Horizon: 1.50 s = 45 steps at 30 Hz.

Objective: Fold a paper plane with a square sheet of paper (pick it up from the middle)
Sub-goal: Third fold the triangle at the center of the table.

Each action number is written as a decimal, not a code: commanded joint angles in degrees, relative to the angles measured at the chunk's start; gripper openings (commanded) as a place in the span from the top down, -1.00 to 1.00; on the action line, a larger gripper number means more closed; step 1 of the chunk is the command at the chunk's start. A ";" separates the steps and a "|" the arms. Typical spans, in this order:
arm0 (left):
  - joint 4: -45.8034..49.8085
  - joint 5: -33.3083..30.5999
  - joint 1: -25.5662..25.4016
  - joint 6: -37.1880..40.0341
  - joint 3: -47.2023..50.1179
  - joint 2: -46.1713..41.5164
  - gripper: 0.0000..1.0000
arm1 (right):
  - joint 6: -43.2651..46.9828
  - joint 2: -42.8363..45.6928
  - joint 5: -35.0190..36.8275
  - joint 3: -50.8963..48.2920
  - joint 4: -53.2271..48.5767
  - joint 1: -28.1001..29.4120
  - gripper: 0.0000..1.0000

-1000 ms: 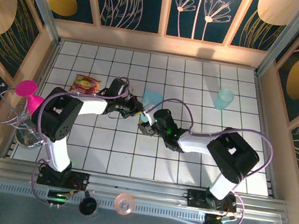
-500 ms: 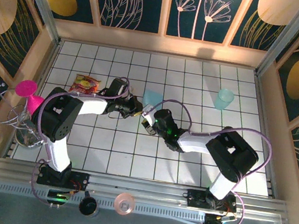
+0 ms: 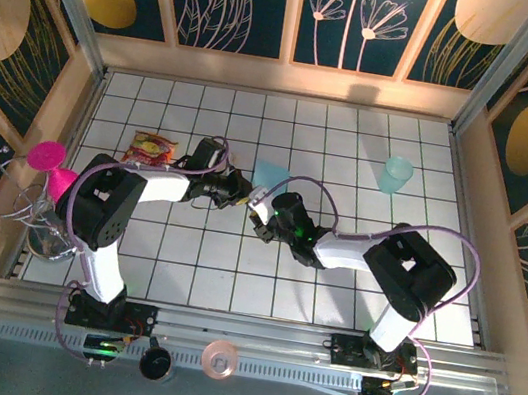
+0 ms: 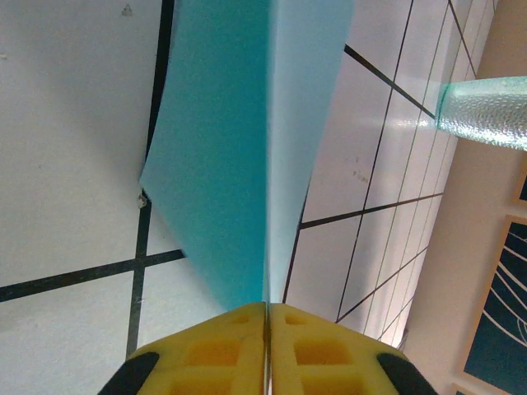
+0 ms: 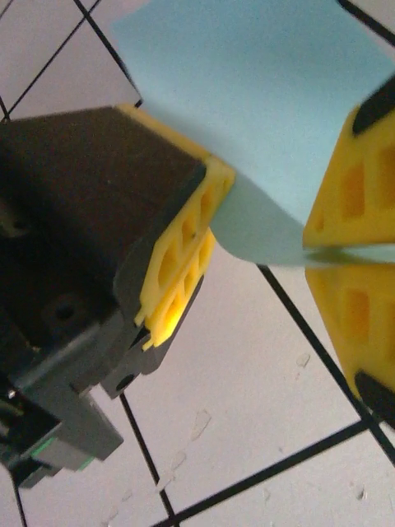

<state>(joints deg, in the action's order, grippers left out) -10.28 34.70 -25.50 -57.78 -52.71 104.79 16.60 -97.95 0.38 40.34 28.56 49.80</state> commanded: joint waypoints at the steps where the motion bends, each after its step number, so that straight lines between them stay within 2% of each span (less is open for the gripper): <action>1: 0.82 0.63 0.33 -0.56 -0.64 -1.37 0.73 | -1.24 0.19 -2.22 0.44 0.65 -0.36 0.90; 5: 4.88 -1.85 2.33 3.10 -1.80 -2.98 0.52 | -3.45 1.04 -5.35 -0.03 0.25 -0.72 1.00; 11: 12.92 -3.87 4.14 12.37 -7.84 -3.97 0.42 | -9.29 1.93 -12.65 -1.59 1.00 -1.29 1.00; 17: 14.07 -4.68 3.55 14.56 -8.93 -2.08 0.49 | -14.90 1.11 -16.96 -2.97 3.71 -1.15 1.00; 24: 20.36 -11.38 0.43 20.12 -15.23 4.98 0.62 | -19.27 1.04 -18.80 -3.60 5.61 -1.28 1.00; 29: 23.12 -13.74 -0.50 22.33 -19.10 9.63 0.68 | -23.57 -0.08 -20.54 -1.79 3.56 -1.48 1.00; 40: 27.23 -16.32 -1.32 26.33 -21.08 14.98 0.73 | -30.86 -2.01 -18.86 0.81 1.61 -1.55 1.00; 45: 28.08 -16.60 -1.32 27.17 -21.14 16.31 0.73 | -33.88 -2.79 -15.10 1.41 0.11 -1.72 1.00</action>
<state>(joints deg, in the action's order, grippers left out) 13.76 20.49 -26.44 -32.53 -74.17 117.82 -14.15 -99.79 -17.50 40.27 30.44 48.62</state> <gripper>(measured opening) 0.136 0.050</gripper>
